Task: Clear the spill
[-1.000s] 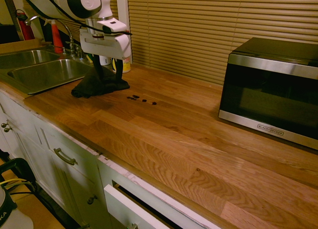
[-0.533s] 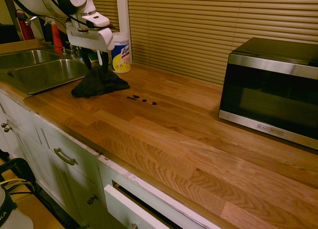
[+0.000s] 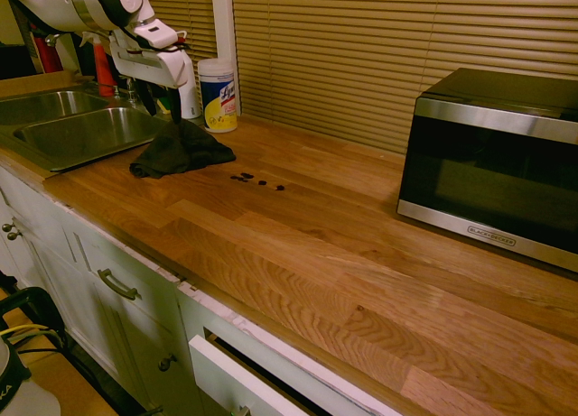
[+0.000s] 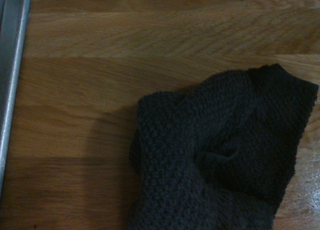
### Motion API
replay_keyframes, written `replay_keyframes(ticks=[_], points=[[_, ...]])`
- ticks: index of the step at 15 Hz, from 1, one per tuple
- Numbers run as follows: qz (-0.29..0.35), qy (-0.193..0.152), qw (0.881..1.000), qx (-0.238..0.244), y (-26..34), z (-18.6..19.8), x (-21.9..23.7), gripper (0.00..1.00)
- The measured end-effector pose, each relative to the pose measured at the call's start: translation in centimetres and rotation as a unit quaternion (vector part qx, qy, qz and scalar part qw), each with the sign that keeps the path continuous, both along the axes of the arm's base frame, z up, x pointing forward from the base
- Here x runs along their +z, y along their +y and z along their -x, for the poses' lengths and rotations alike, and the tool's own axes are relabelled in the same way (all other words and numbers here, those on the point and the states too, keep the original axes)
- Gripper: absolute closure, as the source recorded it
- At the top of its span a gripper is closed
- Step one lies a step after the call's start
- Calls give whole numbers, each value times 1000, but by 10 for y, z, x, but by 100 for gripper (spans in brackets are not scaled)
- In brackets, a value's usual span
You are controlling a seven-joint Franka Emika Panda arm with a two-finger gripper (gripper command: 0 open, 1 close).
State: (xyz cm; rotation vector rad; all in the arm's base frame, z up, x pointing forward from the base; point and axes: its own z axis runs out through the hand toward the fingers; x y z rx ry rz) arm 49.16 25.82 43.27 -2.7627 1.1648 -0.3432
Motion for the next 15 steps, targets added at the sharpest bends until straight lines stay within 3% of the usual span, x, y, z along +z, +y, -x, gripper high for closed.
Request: replay_keyframes(ticks=[8,9,15], points=[[45,-15,999,-19,32,-25,-49,0],[50,-14,998,-22,33,-29,-56,100],[61,0,997,-36,25,-50,-86,100]])
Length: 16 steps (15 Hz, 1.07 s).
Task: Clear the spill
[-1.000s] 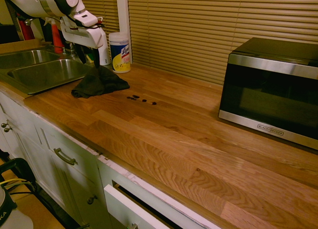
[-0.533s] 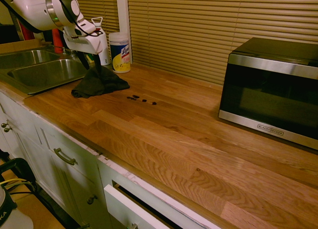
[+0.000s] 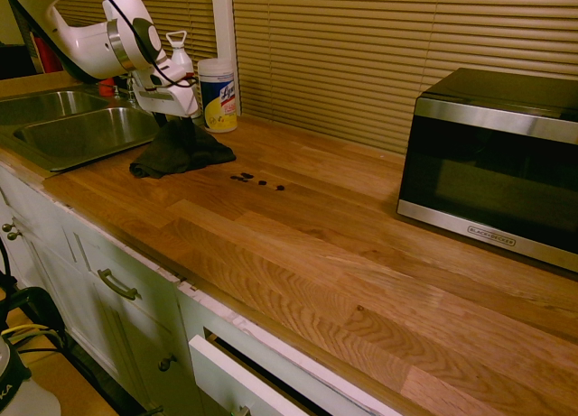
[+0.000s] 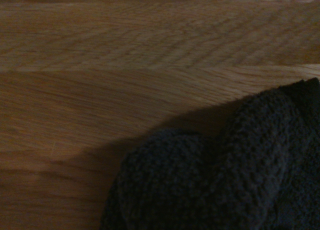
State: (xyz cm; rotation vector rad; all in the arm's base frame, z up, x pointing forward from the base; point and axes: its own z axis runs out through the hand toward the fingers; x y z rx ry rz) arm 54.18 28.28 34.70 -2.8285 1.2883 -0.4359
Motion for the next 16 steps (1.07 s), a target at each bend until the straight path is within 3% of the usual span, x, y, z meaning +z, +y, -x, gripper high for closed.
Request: replay_keyframes(ticks=[16], points=[[9,15,1000,-5,-37,-16,-11,100]])
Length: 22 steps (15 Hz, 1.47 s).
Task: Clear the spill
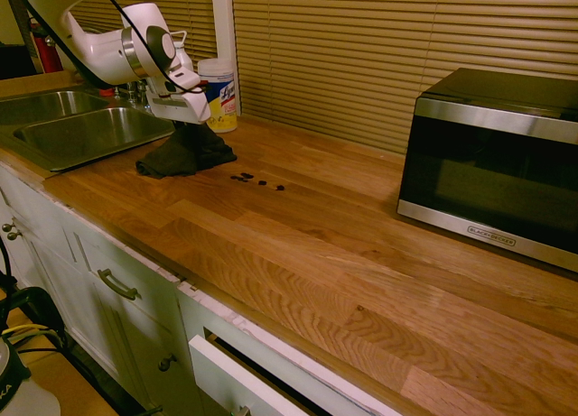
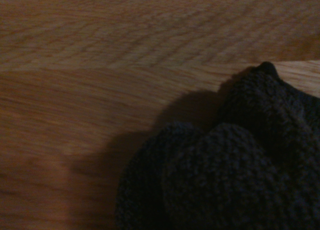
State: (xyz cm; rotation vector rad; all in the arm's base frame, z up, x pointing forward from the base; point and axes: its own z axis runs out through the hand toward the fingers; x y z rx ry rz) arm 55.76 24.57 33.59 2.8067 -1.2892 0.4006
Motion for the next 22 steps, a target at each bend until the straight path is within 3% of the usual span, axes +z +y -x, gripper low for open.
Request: replay_keyframes(ticks=[11,22], points=[[11,-2,1000,-21,-100,-13,0,100],[1,3,997,-83,-227,-23,1,100]])
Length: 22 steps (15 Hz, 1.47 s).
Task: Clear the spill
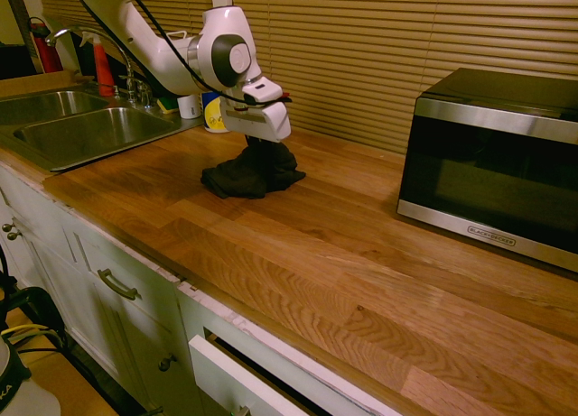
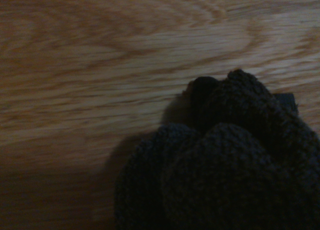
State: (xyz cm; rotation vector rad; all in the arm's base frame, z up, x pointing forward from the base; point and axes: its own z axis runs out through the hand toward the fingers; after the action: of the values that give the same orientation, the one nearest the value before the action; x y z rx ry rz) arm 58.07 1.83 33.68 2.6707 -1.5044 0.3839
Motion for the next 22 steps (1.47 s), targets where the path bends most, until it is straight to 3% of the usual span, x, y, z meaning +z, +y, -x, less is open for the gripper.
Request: replay_keyframes(ticks=[10,15,22], points=[[-11,1,999,-53,-124,9,2,100],[-9,0,1000,-19,-84,8,6,100],[-9,2,999,40,57,23,17,100]])
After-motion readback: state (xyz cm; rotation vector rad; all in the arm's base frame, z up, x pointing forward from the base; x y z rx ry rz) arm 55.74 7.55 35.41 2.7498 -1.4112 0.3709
